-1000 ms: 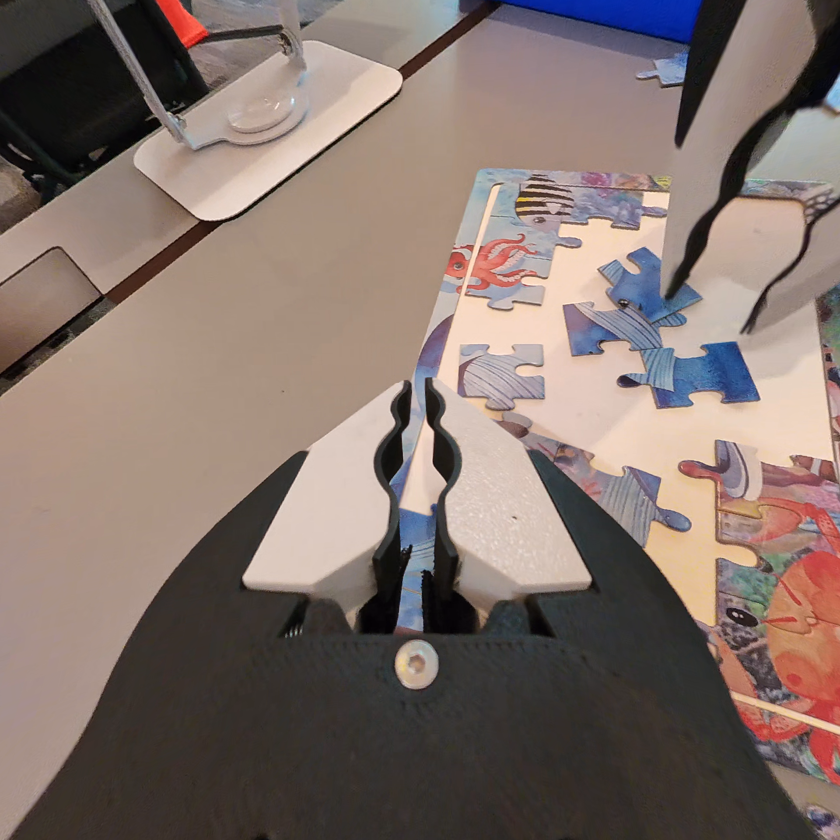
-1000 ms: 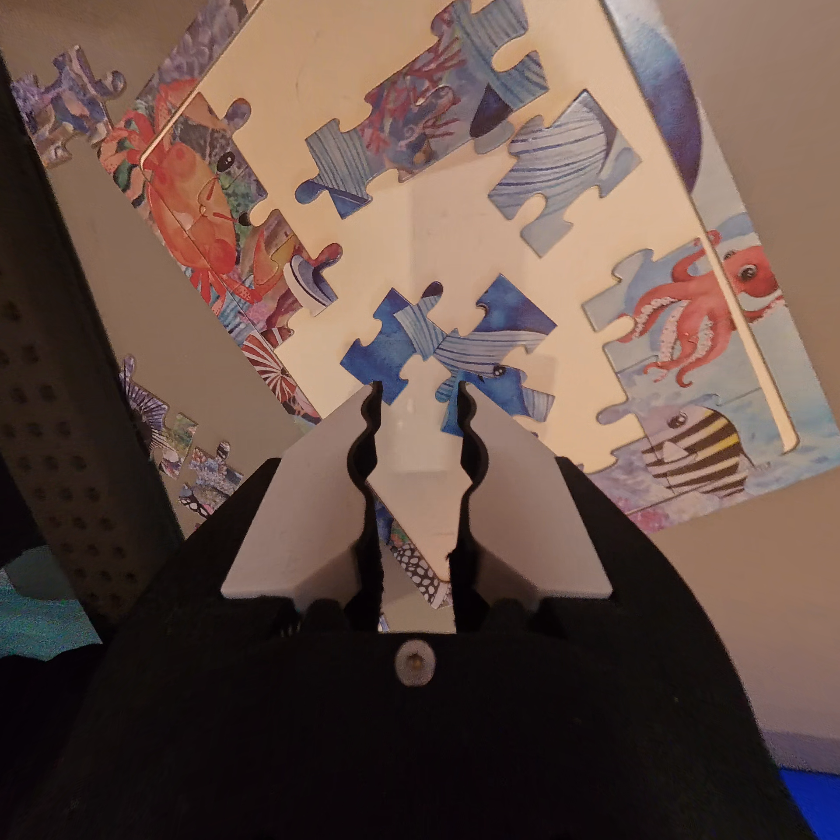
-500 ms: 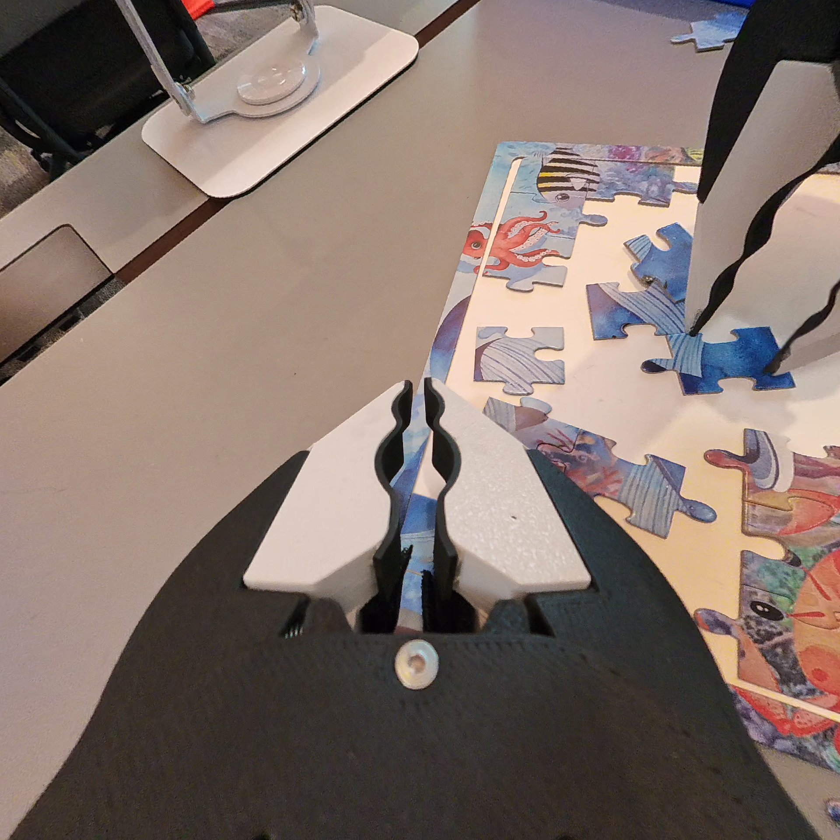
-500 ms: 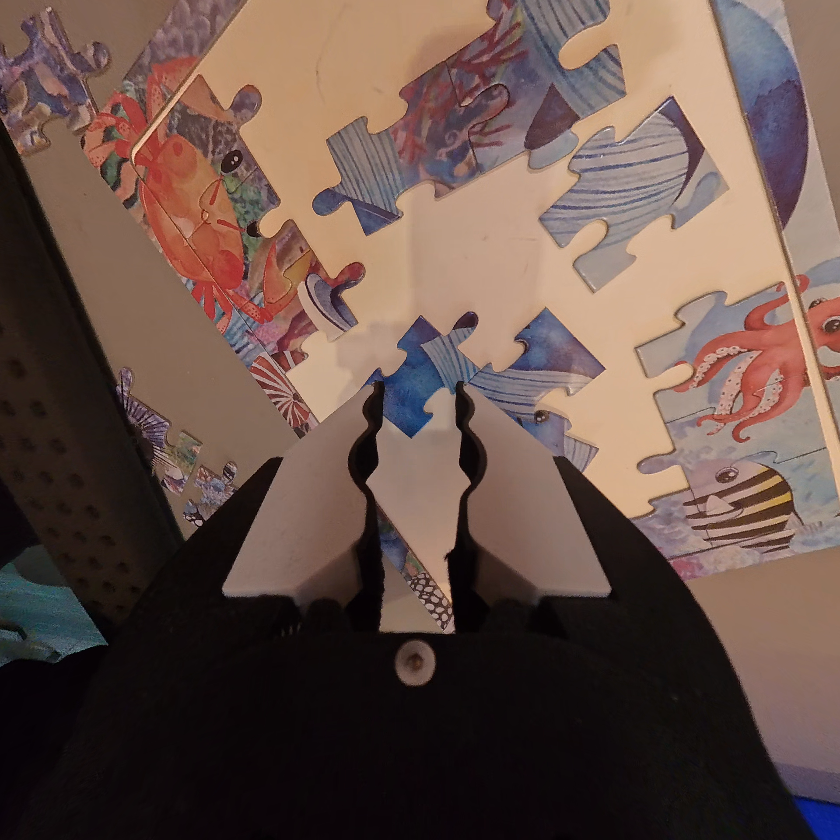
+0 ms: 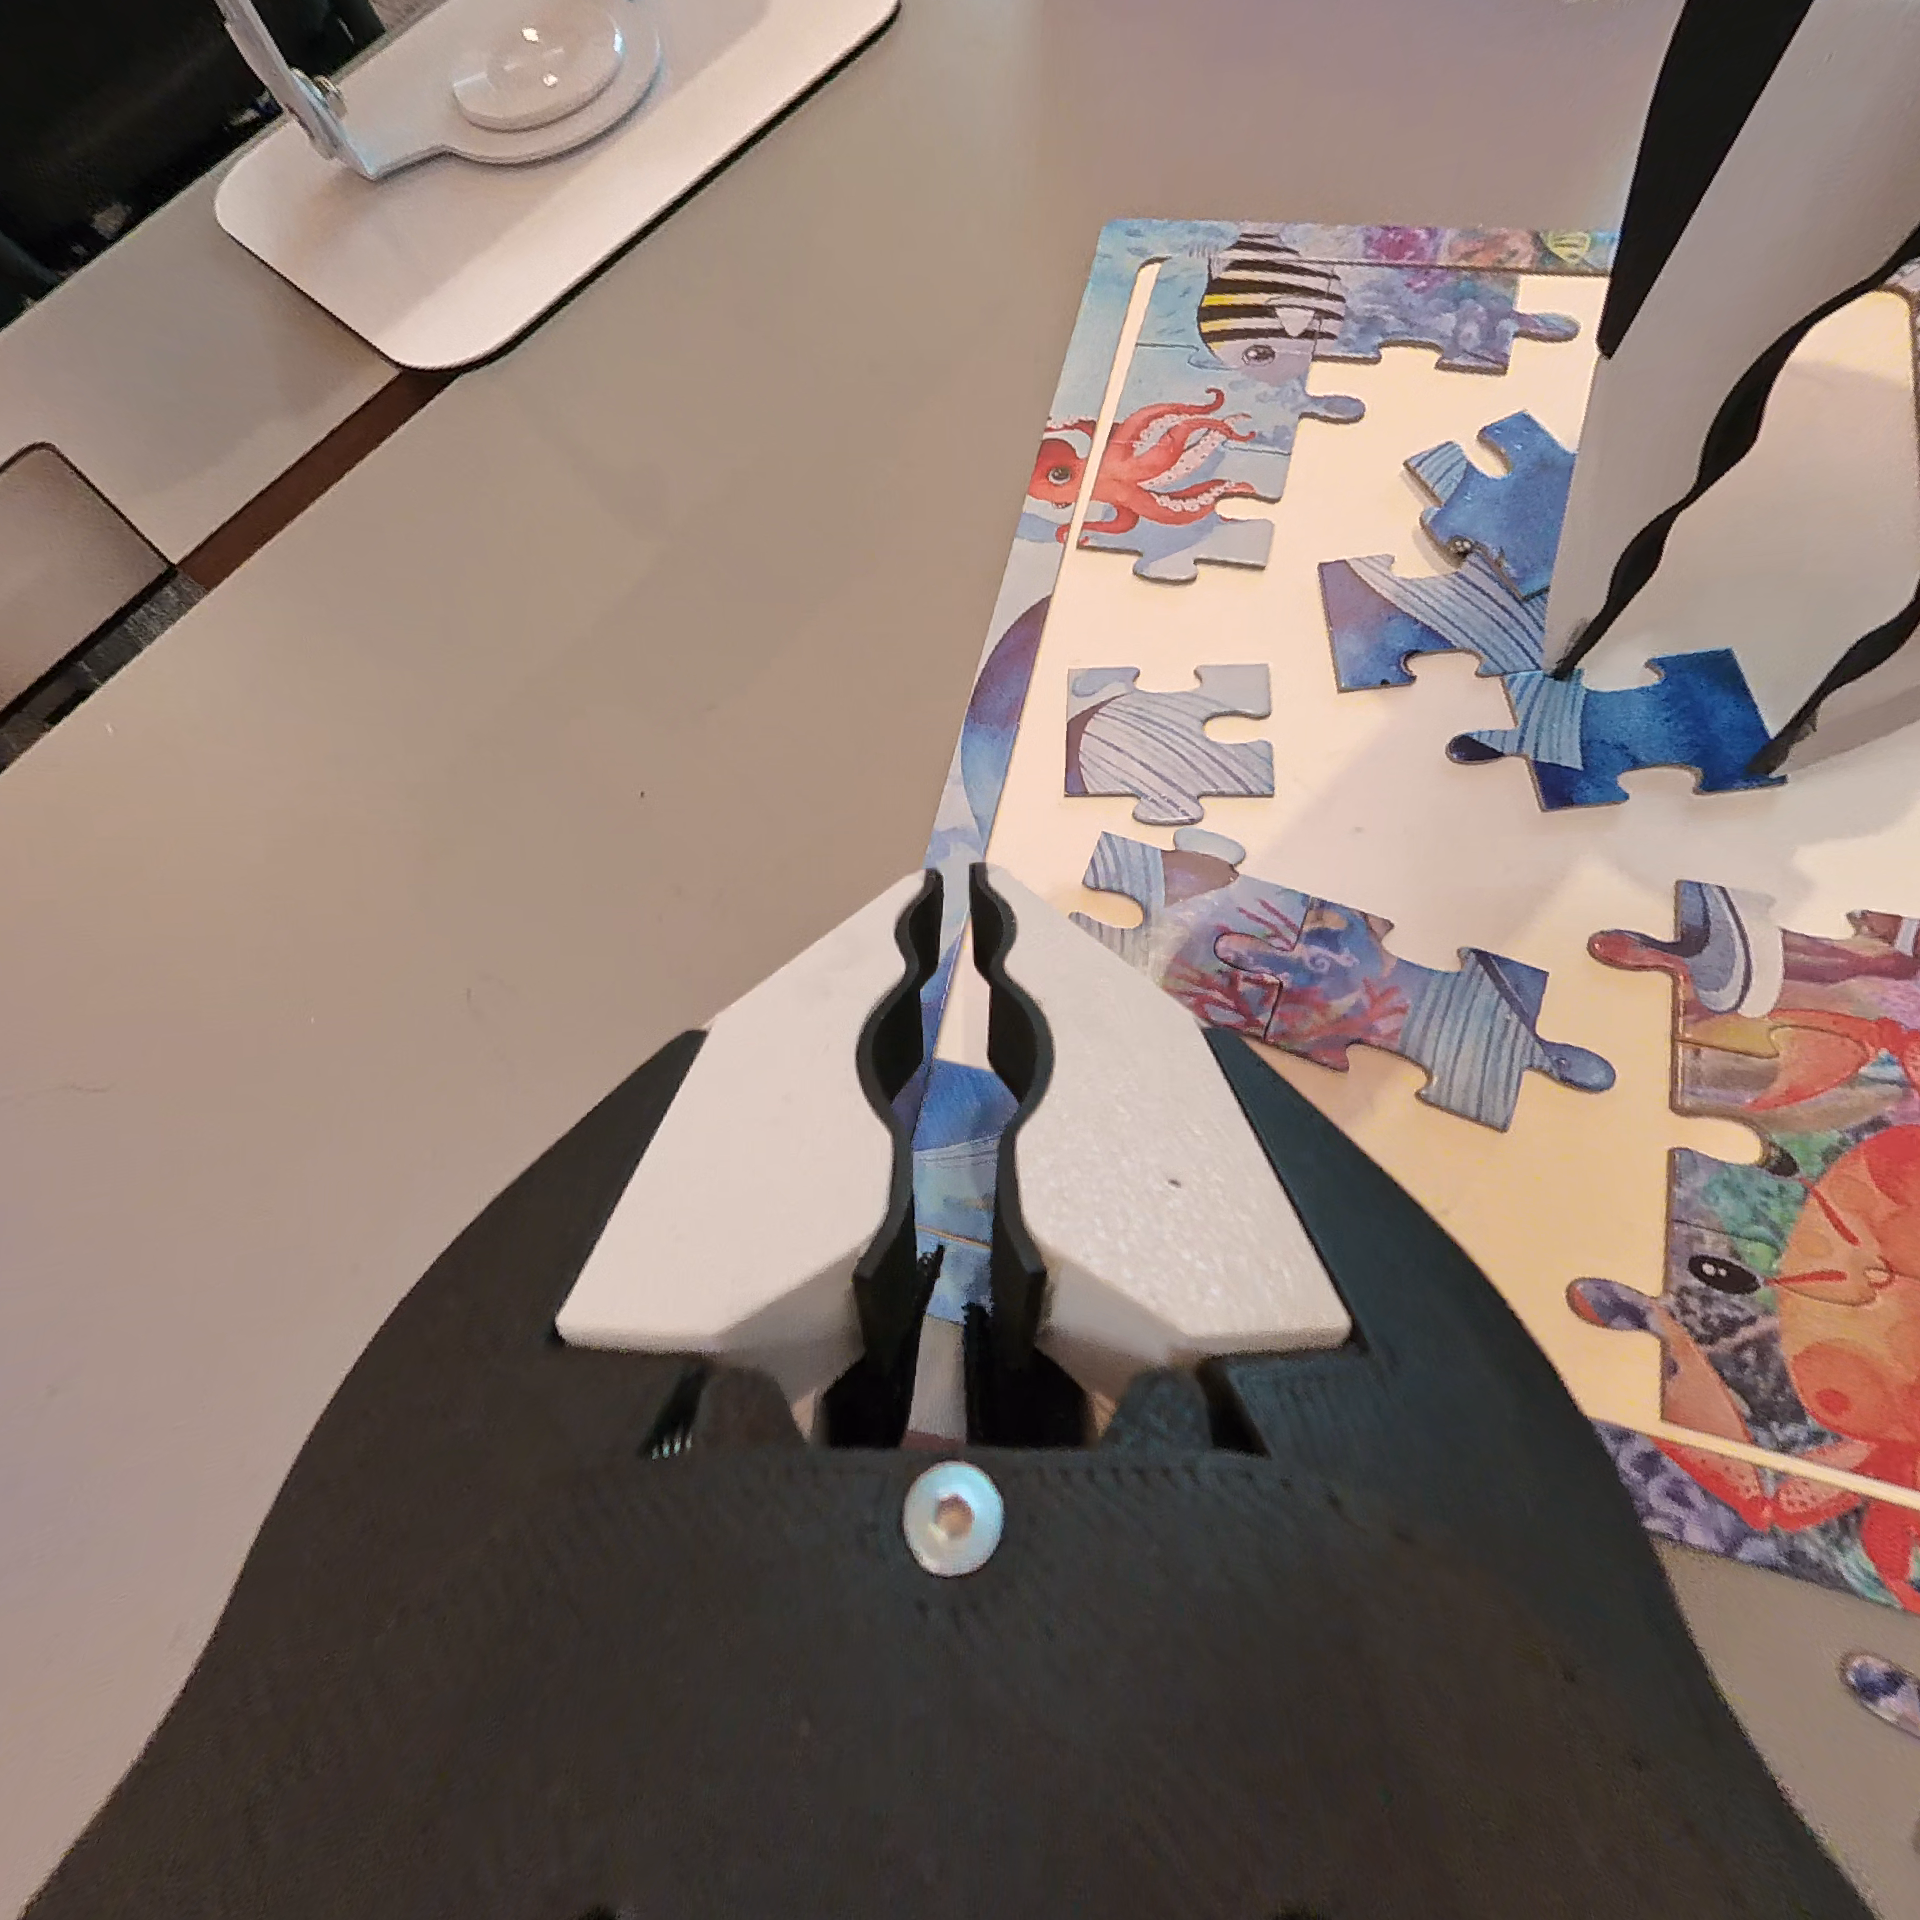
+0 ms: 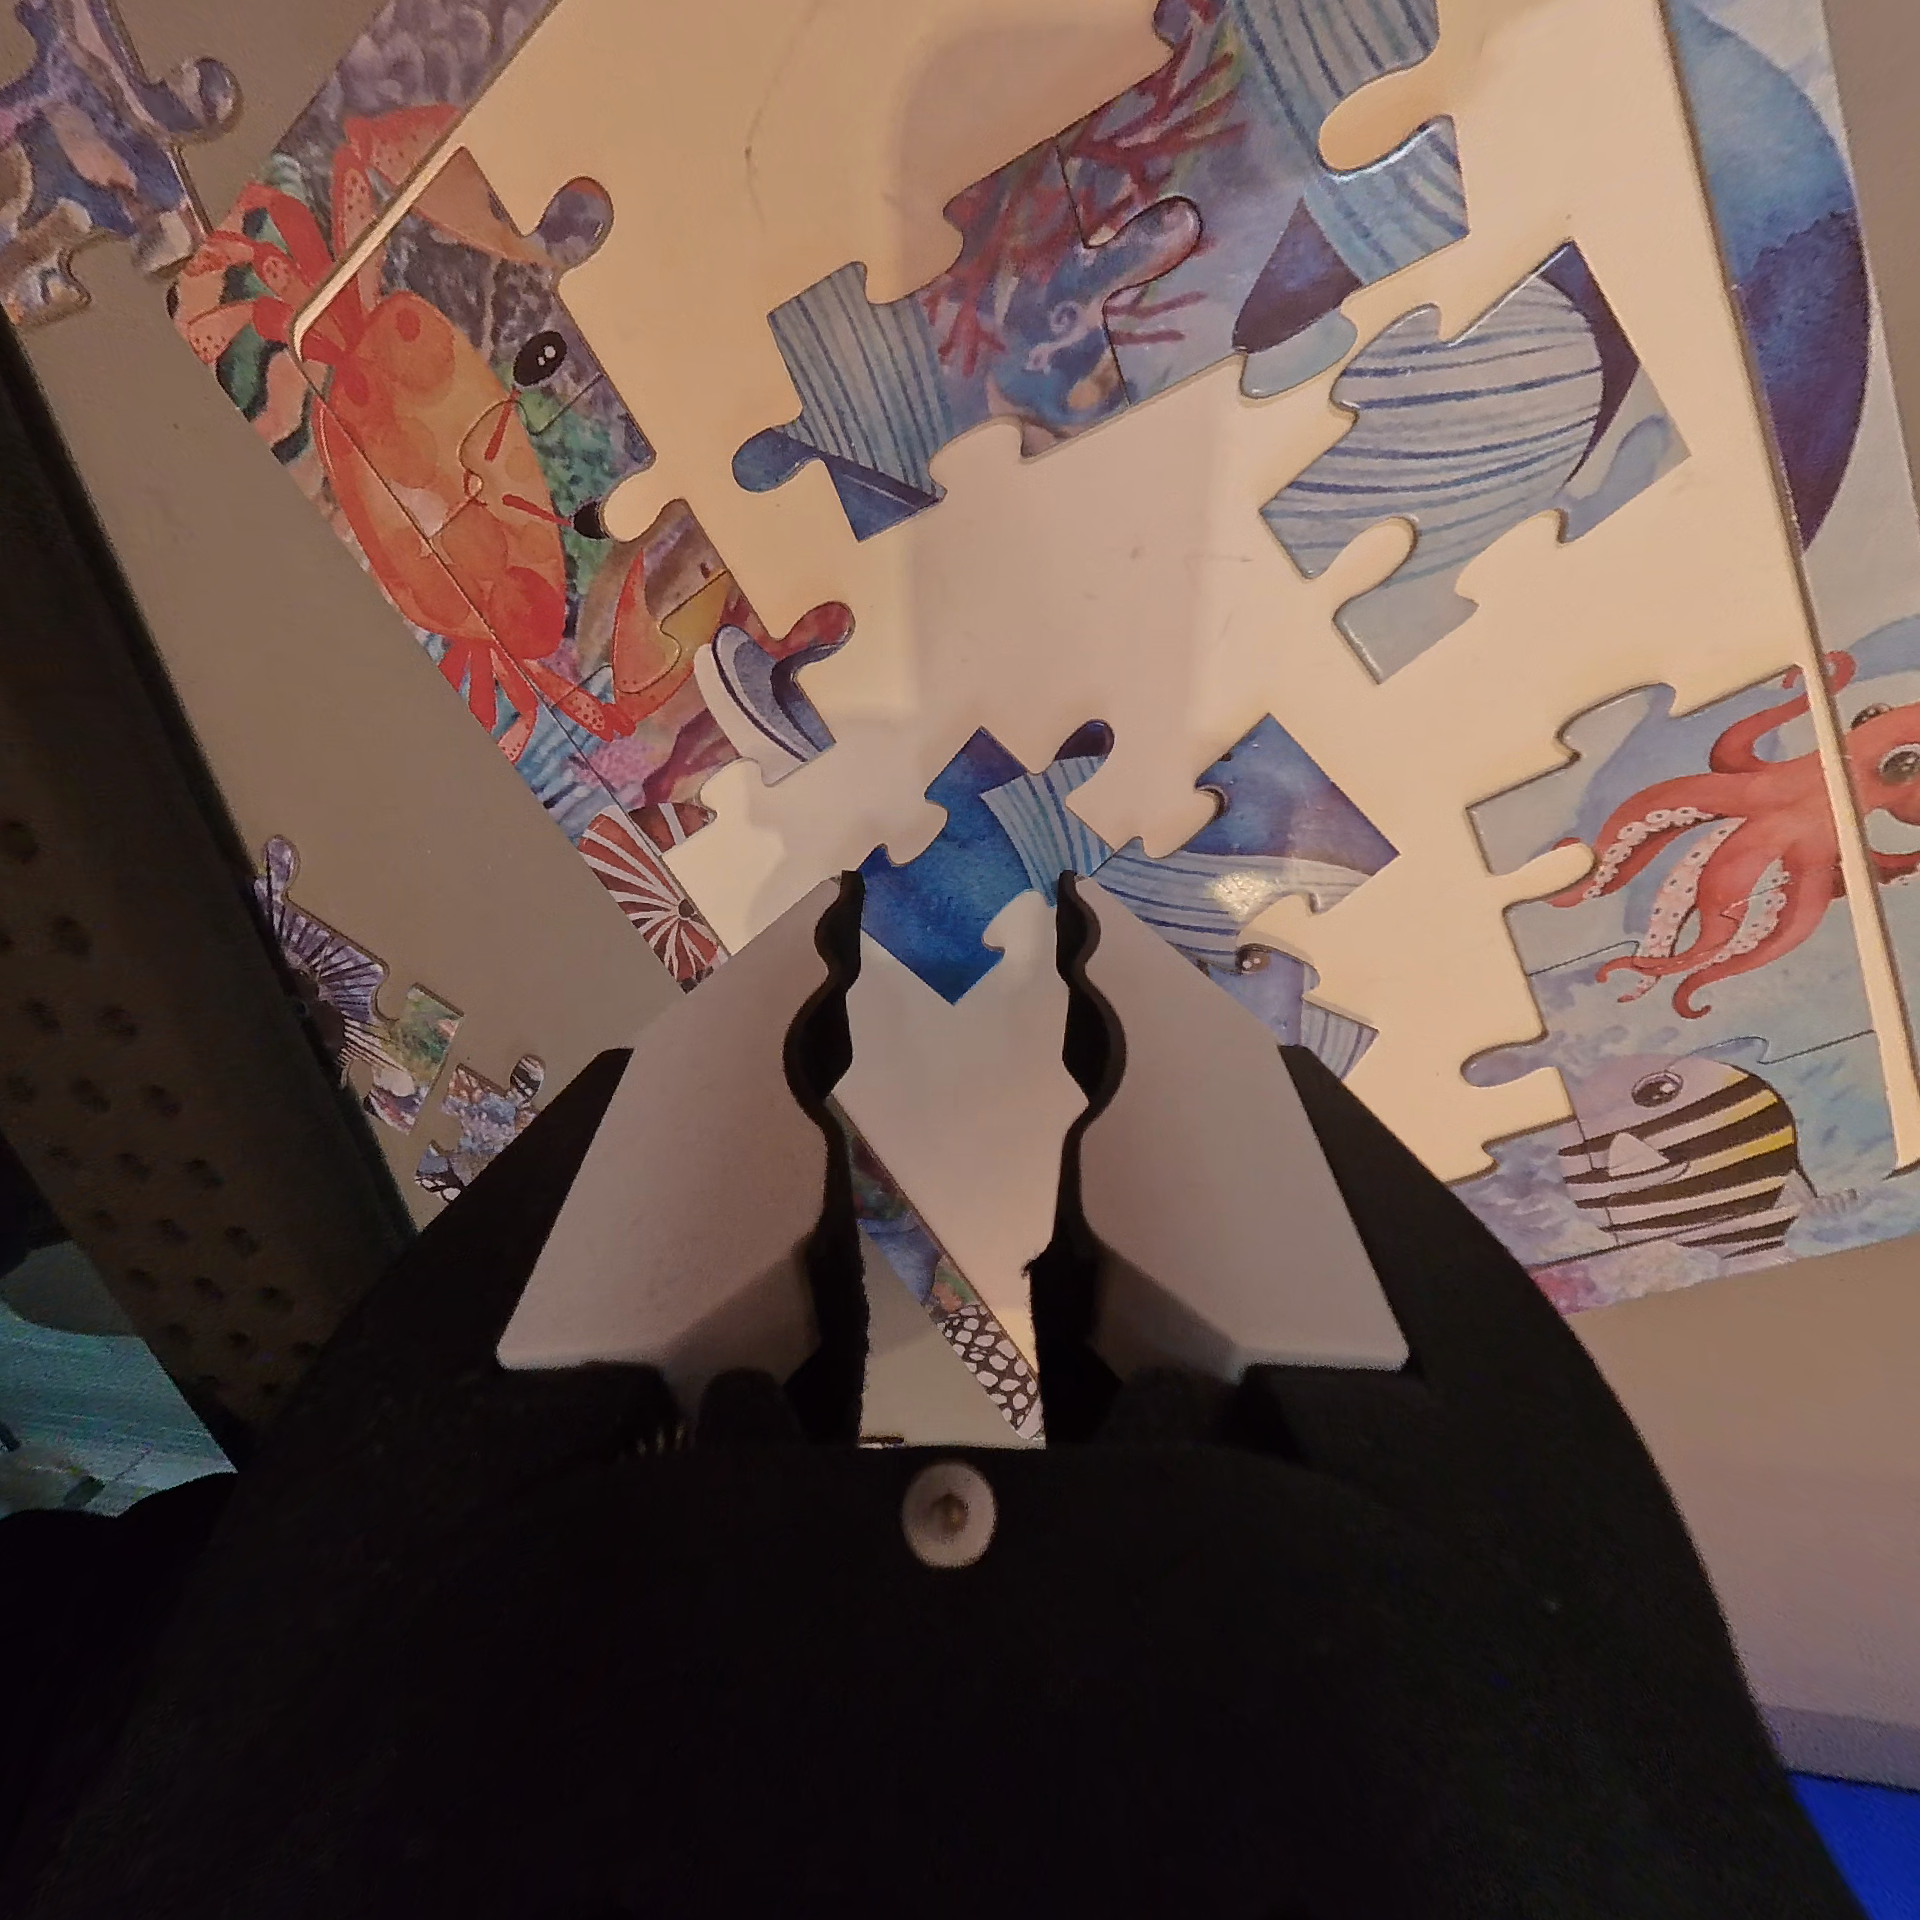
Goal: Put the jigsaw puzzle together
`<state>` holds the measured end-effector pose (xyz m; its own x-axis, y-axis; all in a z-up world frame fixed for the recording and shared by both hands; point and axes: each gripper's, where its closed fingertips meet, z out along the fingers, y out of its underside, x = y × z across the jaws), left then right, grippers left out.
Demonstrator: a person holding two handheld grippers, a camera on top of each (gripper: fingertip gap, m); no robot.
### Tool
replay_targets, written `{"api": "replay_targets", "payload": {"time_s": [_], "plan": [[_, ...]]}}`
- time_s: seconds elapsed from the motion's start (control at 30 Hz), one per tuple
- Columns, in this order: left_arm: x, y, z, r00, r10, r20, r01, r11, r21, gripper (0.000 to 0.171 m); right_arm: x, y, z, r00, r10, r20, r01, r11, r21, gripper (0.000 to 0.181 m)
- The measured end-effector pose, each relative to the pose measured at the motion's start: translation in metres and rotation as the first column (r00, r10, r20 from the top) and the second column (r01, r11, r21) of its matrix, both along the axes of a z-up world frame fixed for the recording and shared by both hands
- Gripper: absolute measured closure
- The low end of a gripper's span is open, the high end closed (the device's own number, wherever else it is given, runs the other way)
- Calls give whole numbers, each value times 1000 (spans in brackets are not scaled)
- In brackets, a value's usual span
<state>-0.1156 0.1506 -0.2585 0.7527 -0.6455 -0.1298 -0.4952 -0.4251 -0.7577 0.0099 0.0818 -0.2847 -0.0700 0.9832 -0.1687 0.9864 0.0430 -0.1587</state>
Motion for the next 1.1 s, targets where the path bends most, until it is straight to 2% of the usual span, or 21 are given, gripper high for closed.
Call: {"api": "replay_targets", "payload": {"time_s": [0.33,0.6,0.63,0.7,0.83,0.93,1.1], "plan": [[-10,0,0,1000,21,-13,-21,1000,1,168,0,7,-1,1000,-20,-2,20,1000,21,157],[-10,-1,-2,1000,19,-17,-19,1000,-9,168,3,5,-1,1000,-9,9,9,1000,12,160],[-10,-1,-2,1000,18,-18,-18,1000,-10,168,5,2,-2,1000,2,17,-2,1000,-6,167],[-10,-2,-3,1000,16,-20,-17,1000,-13,168,6,1,-3,1000,12,22,-12,1000,-6,168],[-10,-2,-4,999,15,-28,-15,1000,-15,168,6,2,-3,1000,1,24,-1,1000,-5,162],[-10,-2,-5,999,15,-32,-15,1000,-15,168,2,5,-2,1000,-21,9,21,1000,9,151],[-10,-2,-5,999,14,-36,-14,1000,-17,168,-3,6,-2,1000,-23,-2,23,1000,22,147]]}}
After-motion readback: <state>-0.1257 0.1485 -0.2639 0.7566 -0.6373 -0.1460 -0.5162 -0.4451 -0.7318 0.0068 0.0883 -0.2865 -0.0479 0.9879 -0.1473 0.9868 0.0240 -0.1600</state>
